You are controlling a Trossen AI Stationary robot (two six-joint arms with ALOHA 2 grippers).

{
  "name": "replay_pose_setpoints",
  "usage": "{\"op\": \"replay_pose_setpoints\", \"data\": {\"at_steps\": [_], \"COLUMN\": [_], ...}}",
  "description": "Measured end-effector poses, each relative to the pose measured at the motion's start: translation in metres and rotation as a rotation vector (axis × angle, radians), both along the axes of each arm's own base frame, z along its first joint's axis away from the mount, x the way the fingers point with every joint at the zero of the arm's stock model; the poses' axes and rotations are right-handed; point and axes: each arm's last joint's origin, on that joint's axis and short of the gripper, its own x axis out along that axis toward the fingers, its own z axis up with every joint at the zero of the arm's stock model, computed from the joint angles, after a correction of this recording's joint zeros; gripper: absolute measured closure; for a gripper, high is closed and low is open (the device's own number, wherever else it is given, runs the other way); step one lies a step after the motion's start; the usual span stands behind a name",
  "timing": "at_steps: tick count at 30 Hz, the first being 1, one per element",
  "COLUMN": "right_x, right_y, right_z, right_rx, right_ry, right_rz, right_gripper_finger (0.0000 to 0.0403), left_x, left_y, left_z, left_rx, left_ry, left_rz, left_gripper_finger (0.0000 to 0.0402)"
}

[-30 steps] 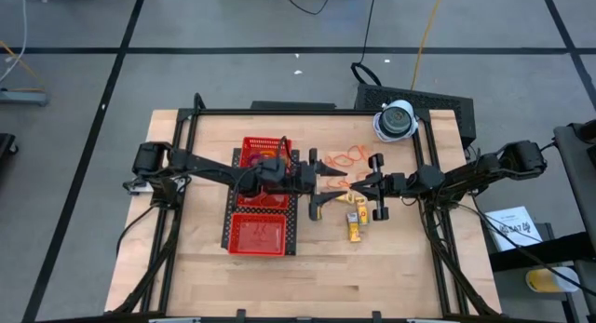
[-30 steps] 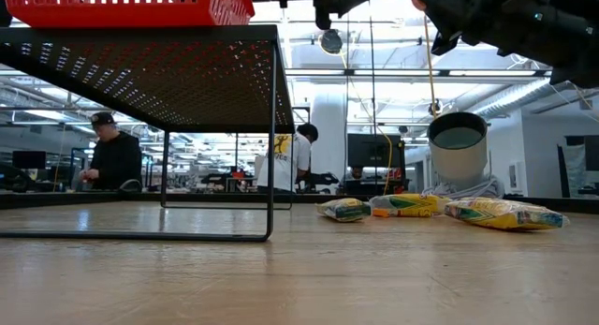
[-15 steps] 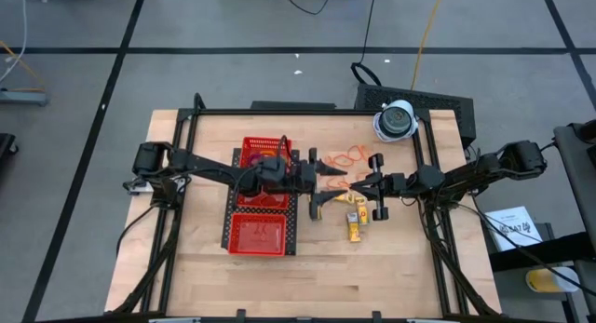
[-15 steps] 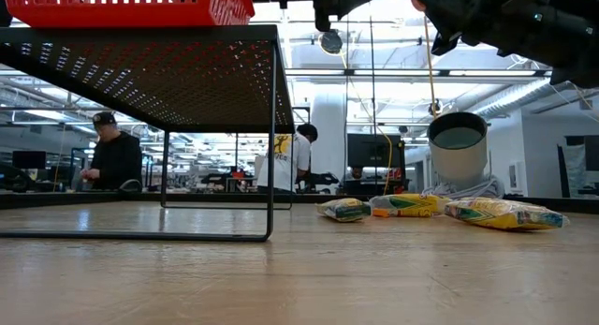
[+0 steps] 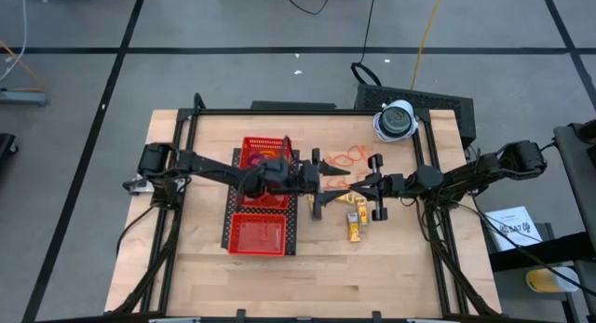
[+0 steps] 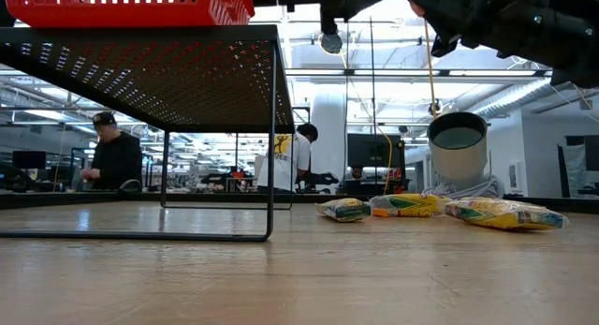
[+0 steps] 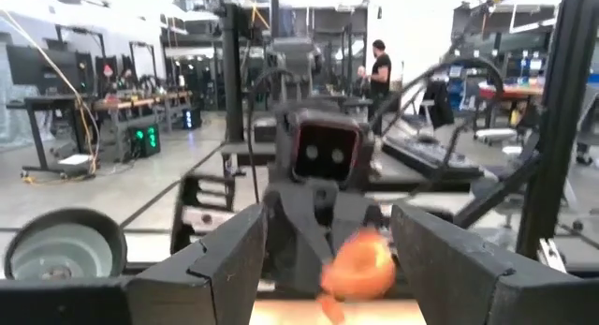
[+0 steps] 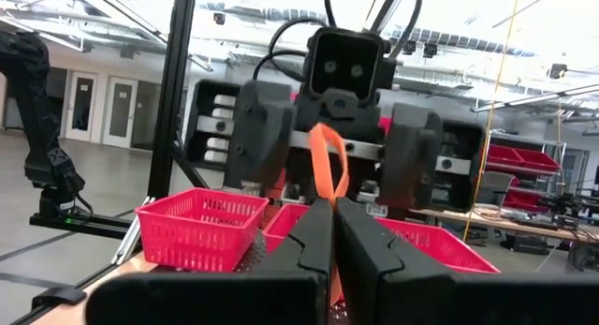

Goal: Pick & Place Office Desk Supplies
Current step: Put the orange rubber band into the middle red basket on the shelf

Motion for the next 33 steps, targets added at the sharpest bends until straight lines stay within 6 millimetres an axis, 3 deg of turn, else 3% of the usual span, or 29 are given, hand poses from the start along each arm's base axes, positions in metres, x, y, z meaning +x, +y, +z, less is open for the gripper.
{"op": "replay_pose_setpoints", "data": {"at_steps": [7, 10, 25, 33], "right_x": [0.0002, 0.0002, 0.0005, 0.0004], "right_y": [0.0, 0.0, 0.0, -0.001], "right_z": [-0.0005, -0.0006, -0.0013, -0.0014], "right_rx": [-0.005, -0.005, -0.005, 0.072], "right_ry": [0.005, 0.006, 0.014, 0.023], "right_rz": [-0.002, -0.002, -0.004, -0.01], "right_gripper_finger": [0.0403, 0.0403, 0.0403, 0.0368], "left_x": [0.0007, 0.0008, 0.0009, -0.0004], "left_y": [0.0001, 0.0, 0.0007, 0.0008], "left_z": [-0.0039, -0.0045, -0.0051, -0.004], "left_rx": [0.007, 0.016, 0.059, 0.082], "left_ry": [0.036, 0.041, 0.045, 0.061], "left_rz": [0.001, 0.002, 0.005, 0.007], "left_gripper_finger": [0.0162, 0.0181, 0.0391, 0.039]}}
